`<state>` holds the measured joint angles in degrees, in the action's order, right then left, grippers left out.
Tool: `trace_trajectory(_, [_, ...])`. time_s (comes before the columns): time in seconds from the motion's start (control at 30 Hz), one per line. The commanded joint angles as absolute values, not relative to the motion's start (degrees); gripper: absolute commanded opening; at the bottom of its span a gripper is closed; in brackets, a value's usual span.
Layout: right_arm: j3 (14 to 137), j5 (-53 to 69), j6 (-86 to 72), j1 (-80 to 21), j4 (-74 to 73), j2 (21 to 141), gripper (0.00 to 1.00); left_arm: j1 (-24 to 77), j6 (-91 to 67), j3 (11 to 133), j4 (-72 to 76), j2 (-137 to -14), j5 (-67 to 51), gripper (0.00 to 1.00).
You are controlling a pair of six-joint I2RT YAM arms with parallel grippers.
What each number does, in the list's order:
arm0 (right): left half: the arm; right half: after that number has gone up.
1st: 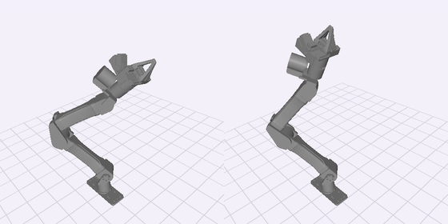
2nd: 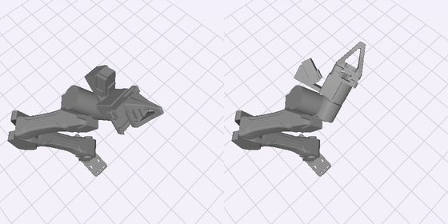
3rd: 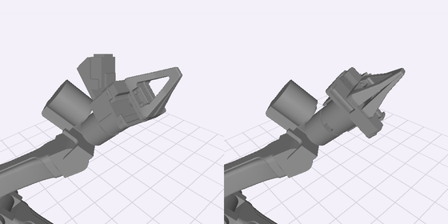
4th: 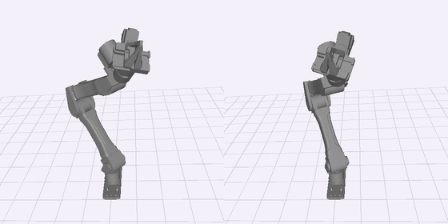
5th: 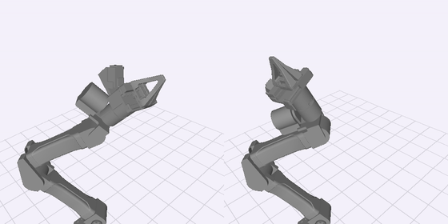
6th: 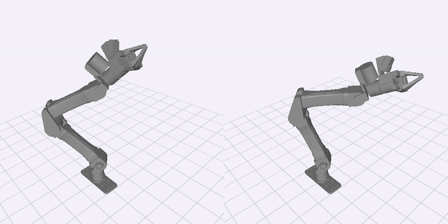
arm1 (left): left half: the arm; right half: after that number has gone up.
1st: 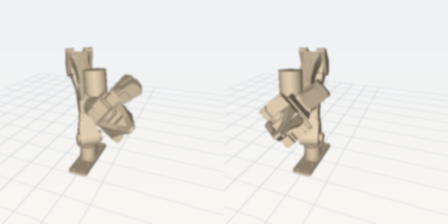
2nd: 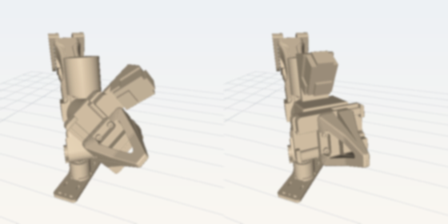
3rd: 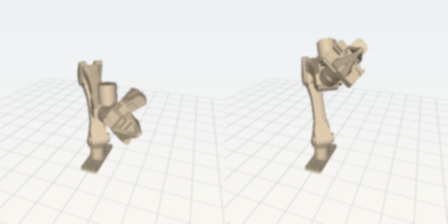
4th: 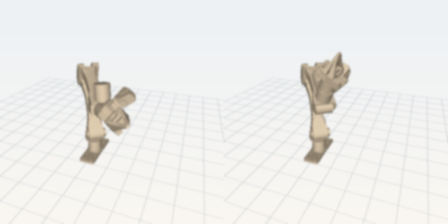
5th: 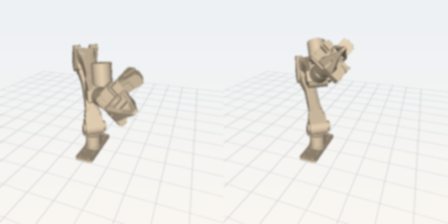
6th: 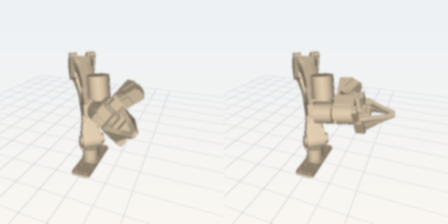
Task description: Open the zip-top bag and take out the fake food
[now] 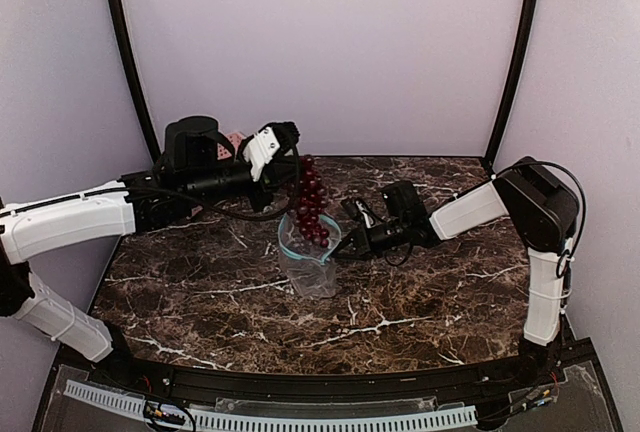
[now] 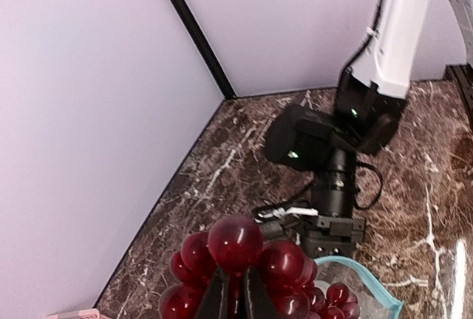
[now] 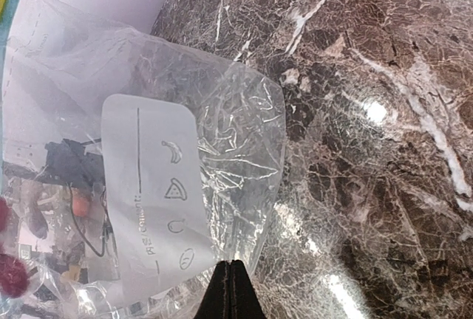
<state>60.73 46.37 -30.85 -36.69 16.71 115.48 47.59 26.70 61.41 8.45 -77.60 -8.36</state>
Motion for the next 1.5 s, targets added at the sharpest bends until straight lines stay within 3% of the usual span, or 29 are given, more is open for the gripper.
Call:
trace_trajectory(0.0, [60.62, 46.00, -31.49, -36.29, 18.49, 113.54, 0.00, 44.49, 23.05, 66.20, 14.54, -74.68, -4.81, 0.01])
trace_trajectory(0.47, [59.97, 46.76, -31.23, -36.29, 19.29, 112.77, 0.00, 26.34, 20.93, 82.57, 12.76, -87.64, 10.82, 0.01])
trace_trajectory(1.03, [60.26, 46.43, -29.80, -36.21, 18.21, 111.57, 0.00, 16.19, 24.12, 97.16, 12.78, -111.00, 8.30, 0.01])
trace_trajectory(1.47, [60.71, 45.97, -29.46, -36.04, 16.93, 110.61, 0.00, 11.78, 16.56, 98.57, 13.71, -121.15, 1.51, 0.02])
